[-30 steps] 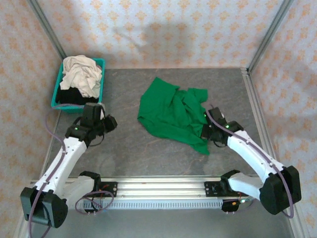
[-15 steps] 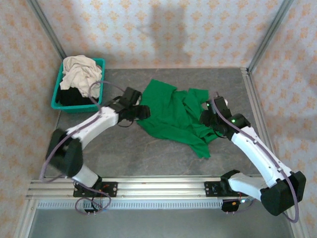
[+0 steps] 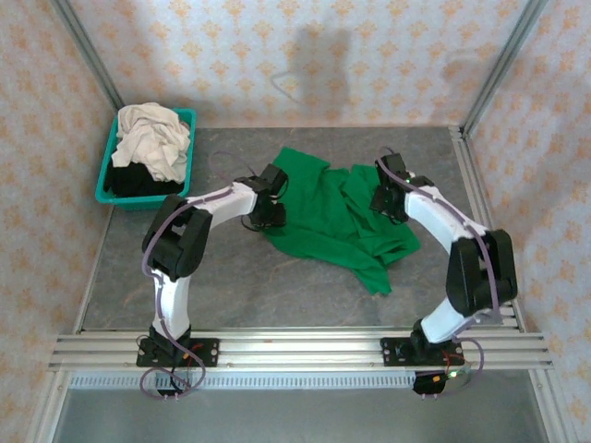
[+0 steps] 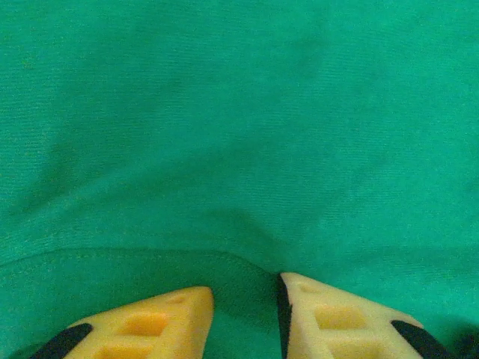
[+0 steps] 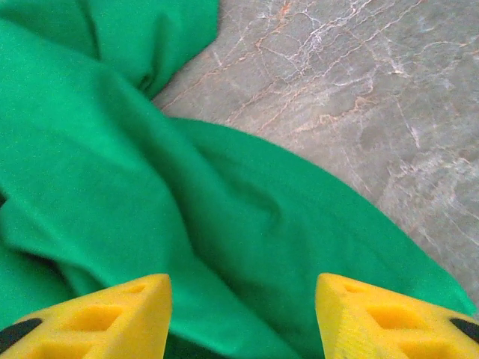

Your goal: Fold and stack the t-shirts

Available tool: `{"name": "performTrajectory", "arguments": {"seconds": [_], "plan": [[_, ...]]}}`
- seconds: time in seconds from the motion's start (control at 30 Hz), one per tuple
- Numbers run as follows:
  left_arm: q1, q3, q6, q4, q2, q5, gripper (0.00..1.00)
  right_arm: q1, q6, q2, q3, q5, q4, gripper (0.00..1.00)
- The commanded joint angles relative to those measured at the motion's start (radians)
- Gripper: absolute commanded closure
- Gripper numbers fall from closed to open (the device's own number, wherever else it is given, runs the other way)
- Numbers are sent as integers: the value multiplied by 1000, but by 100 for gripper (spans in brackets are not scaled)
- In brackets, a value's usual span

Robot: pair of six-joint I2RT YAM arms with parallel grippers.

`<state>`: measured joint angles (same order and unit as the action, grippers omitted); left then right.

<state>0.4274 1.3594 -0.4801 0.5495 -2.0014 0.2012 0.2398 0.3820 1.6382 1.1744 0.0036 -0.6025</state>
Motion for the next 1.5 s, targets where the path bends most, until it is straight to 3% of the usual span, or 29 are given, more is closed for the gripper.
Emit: {"name": "performTrajectory", "arguments": {"seconds": [0.0, 0.1, 0.27, 0.53, 0.73, 0.9, 1.0, 1.17, 1.3, 1.37, 1.43, 1.47], "plan": [[-104, -68, 60, 59, 19, -52, 73, -22, 10, 88, 90, -19, 26, 47], [-161, -72, 100, 70, 25, -43, 79, -43, 15, 158, 139, -45, 51, 47], [-213, -29, 162, 101, 43, -52, 79, -61, 11, 295, 271, -125, 69, 47], [-276, 97, 201, 185, 24, -82, 79, -94, 30, 510, 471, -133, 26, 51], [-306, 148, 216, 210, 18, -79, 79, -144, 40, 625, 620, -93, -95, 72], [-301, 144, 206, 200, 76, -19, 69, -185, 13, 650, 693, -83, -139, 100], [-272, 103, 177, 196, 148, -7, 57, -192, -32, 631, 760, -53, -178, 100], [-138, 27, 111, 172, 200, -39, 50, -191, -156, 595, 890, -56, -229, 100], [-55, -4, 62, 112, 138, -33, 46, -192, -261, 624, 1006, -18, -277, 99], [-46, -14, 37, 93, 98, -25, 46, -192, -262, 659, 1081, 36, -360, 92], [-43, -35, 27, 72, 56, -18, 46, -192, -243, 655, 1089, 67, -435, 63], [-42, -46, 23, 61, 50, -15, 46, -192, -235, 632, 1055, 63, -443, 59]]}}
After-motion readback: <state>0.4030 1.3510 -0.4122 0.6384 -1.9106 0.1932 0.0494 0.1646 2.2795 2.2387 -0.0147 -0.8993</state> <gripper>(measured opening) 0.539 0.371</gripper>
